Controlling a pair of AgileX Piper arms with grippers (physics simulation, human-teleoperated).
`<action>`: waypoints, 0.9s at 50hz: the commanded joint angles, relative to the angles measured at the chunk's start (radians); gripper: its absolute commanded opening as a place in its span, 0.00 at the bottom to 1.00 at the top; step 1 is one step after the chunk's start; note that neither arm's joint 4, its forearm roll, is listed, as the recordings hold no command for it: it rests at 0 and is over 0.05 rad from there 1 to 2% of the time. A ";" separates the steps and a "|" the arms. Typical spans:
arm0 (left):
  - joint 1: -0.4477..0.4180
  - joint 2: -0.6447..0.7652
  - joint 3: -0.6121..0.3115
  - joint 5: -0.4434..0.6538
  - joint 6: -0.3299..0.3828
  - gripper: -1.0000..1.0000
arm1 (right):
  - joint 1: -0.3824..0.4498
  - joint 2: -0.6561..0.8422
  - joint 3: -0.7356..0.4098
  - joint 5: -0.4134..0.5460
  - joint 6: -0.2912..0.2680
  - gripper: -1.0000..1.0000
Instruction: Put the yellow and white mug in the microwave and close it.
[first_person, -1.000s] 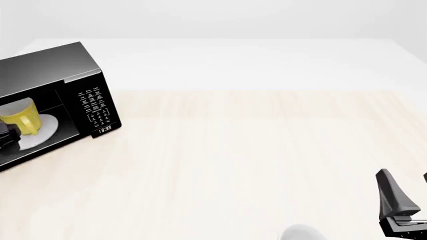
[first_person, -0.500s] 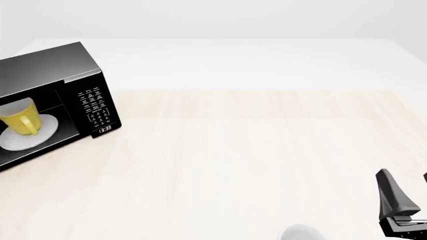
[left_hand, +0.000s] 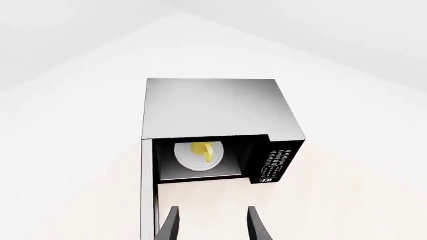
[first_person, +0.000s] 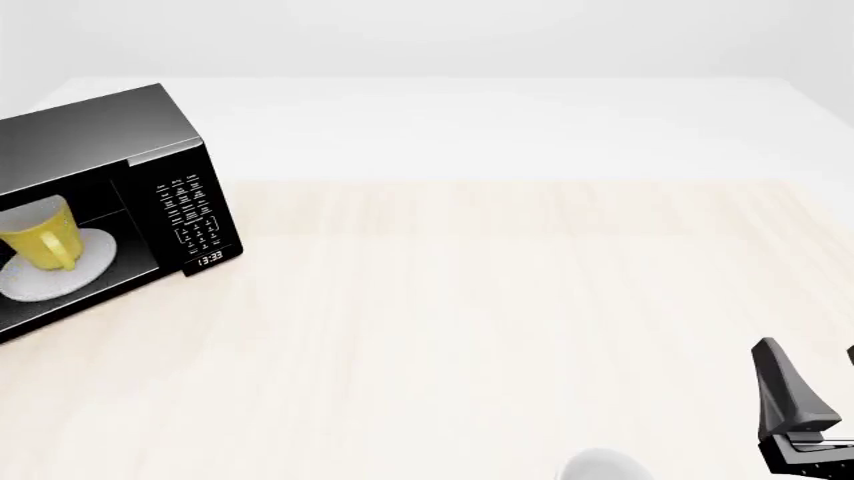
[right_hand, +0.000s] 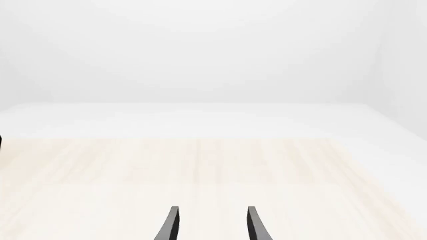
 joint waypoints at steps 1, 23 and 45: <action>0.080 0.015 -0.066 0.045 0.000 1.00 | 0.000 0.000 0.000 0.000 0.000 1.00; 0.201 0.056 -0.091 0.049 -0.050 1.00 | 0.000 0.000 0.000 0.000 0.000 1.00; 0.382 0.111 -0.084 0.000 -0.050 1.00 | 0.000 0.000 0.000 0.000 0.000 1.00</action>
